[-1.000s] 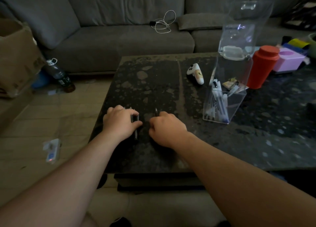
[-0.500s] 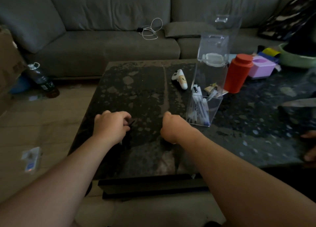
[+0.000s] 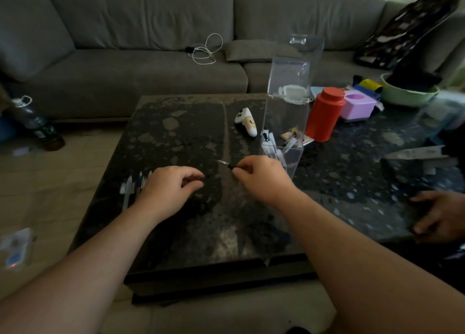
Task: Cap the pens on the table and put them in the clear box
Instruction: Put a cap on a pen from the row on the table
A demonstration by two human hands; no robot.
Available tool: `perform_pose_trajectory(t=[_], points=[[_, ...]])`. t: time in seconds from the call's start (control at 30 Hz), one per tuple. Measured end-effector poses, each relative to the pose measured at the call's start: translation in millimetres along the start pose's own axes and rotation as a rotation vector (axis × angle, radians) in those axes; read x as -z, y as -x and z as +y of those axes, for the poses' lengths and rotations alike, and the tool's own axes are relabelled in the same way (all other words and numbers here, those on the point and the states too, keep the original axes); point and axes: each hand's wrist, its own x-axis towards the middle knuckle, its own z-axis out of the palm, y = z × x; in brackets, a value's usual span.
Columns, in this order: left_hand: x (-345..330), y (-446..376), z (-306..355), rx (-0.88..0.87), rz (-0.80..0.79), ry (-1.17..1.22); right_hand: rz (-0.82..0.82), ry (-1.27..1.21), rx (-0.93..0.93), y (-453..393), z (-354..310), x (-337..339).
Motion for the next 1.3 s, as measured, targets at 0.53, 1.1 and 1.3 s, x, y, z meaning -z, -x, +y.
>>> perform_pose_trajectory(t=[0.53, 1.1, 1.3], points=[[-2, 1, 0, 0.077, 0.131, 0.095, -0.012, 0.226, 0.234, -8, 1, -12], [12, 11, 14, -0.063, 0.119, 0.127, 0.044, 0.279, 0.383, 7, -23, -12], [3, 14, 26, 0.006, 0.148, 0.166, 0.001, 0.300, 0.363, 9, -28, -16]])
